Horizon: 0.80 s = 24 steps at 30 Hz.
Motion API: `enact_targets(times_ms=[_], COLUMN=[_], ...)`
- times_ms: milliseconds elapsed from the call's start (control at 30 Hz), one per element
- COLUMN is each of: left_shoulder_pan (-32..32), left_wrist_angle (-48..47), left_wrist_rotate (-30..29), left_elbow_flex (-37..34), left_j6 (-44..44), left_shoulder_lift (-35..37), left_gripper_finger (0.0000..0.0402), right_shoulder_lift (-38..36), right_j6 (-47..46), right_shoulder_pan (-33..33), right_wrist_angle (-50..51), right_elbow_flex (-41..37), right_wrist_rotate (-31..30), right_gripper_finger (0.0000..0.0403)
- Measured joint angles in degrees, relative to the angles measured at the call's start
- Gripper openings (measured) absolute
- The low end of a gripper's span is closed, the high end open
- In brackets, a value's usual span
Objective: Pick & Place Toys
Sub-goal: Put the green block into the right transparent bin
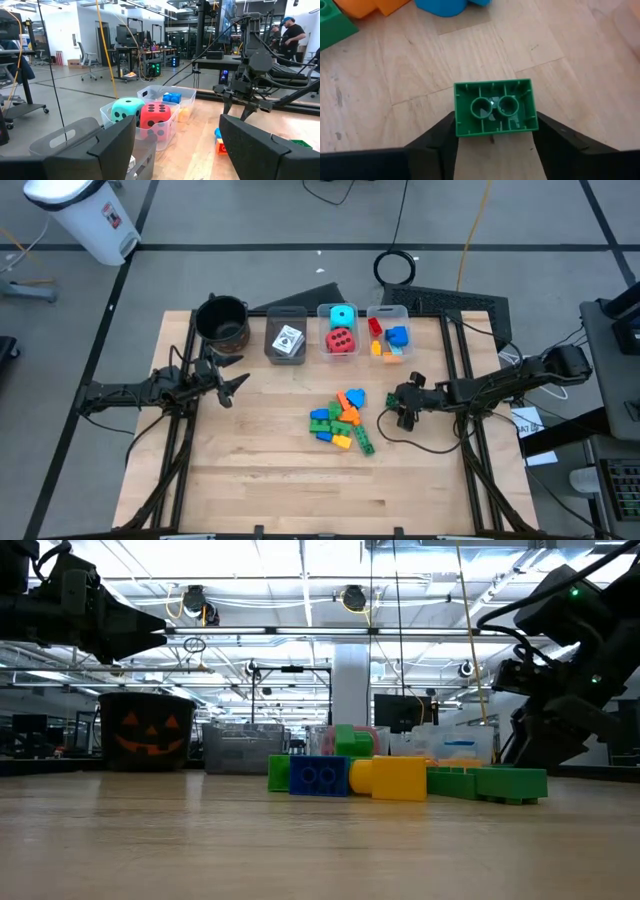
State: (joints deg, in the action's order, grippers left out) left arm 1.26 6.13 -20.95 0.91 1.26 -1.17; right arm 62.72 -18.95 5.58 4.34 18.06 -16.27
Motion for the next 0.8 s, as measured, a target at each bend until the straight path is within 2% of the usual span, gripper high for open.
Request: enact_targets(times_ms=[167, 400, 800], left_shoulder_pan=[-0.01, -0.01, -0.02], left_wrist_angle=[0.0, -0.01, 0.02], left_wrist_rotate=[-0.01, -0.02, 0.0], left_elbow_flex=[0.01, 0.02, 0.0], left_j6=[0.0, 0.0, 0.0], left_shoulder_lift=[-0.01, -0.02, 0.0], left_gripper_finger=[0.0292, 0.0292, 0.0292], right_shoulder_lift=[0.0, -0.01, -2.56], right_j6=[0.61, 2.13, 5.12], right_shoulder_pan=[0.0, 0.0, 0.04], right_wrist_angle=[0.0, -0.87, -11.23], right_elbow_flex=[0.0, 0.02, 0.0], right_wrist_rotate=[-0.02, 0.08, 3.11], right_gripper_finger=[0.0206, 0.0182, 0.0185])
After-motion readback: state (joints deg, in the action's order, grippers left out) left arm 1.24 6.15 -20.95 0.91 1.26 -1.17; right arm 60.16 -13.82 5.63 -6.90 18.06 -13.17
